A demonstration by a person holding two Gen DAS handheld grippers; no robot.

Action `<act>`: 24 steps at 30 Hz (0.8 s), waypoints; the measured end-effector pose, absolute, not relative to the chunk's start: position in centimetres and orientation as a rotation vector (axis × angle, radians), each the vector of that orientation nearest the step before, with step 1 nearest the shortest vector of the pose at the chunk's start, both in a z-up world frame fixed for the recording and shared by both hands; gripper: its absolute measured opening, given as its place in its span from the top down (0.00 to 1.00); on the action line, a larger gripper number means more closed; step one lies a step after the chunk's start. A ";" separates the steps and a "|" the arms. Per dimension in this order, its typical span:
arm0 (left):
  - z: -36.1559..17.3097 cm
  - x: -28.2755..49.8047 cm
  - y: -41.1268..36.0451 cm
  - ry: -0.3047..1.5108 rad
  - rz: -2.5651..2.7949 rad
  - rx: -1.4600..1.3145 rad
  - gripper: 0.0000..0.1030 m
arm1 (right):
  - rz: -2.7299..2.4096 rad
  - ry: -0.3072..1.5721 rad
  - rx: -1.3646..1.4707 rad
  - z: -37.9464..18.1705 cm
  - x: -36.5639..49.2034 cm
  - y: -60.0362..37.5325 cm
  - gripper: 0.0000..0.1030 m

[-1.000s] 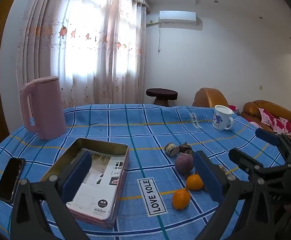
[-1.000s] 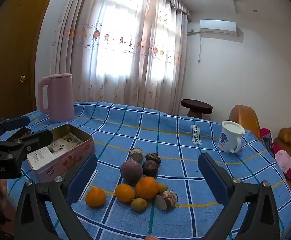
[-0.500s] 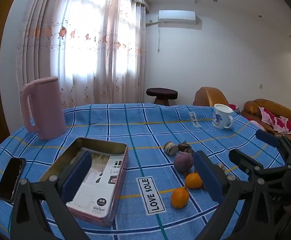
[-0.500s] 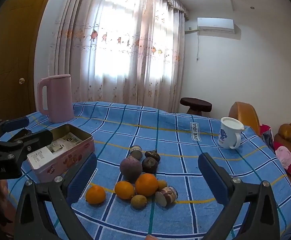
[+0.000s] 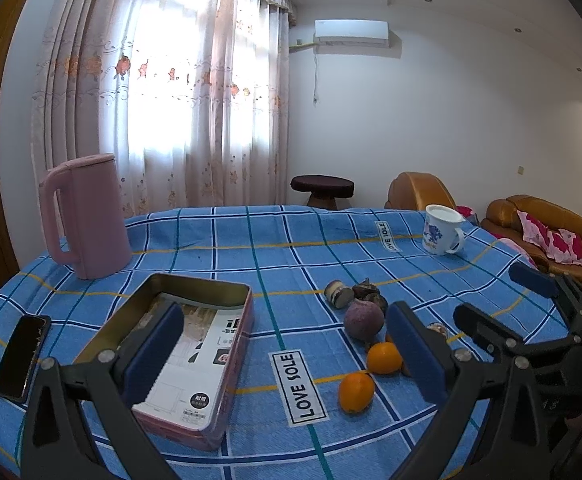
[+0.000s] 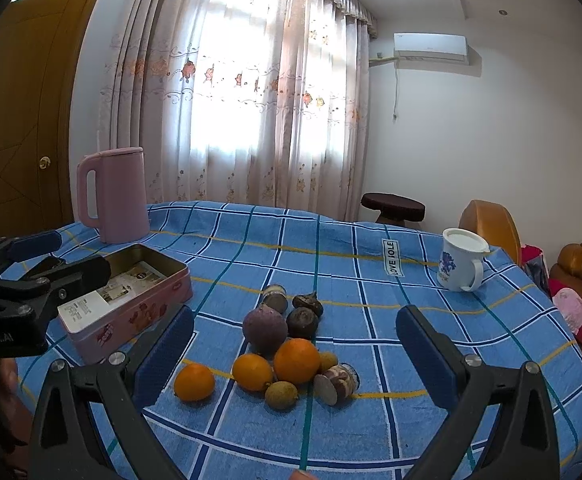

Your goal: Organize fruits

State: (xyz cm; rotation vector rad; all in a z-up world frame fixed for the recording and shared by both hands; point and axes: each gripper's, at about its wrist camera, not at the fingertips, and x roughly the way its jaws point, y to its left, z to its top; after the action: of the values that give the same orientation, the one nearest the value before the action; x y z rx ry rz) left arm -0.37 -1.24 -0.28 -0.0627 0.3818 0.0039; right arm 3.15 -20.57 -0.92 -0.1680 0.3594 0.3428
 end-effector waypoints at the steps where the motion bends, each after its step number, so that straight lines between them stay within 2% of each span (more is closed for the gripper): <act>1: -0.3 -0.4 -1.3 0.382 0.004 -0.062 0.00 | 0.343 0.359 -0.167 -1.0 3.1 -20.6 0.01; 24: -0.5 -0.5 -1.6 0.384 0.005 -0.063 0.00 | 0.349 0.374 -0.164 -1.7 2.7 -20.5 0.01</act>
State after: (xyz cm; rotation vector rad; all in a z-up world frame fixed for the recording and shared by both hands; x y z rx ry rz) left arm -0.53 -1.56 -0.51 -0.0629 0.3836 0.0050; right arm 2.65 -20.53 -1.69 -0.1637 0.3735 0.3488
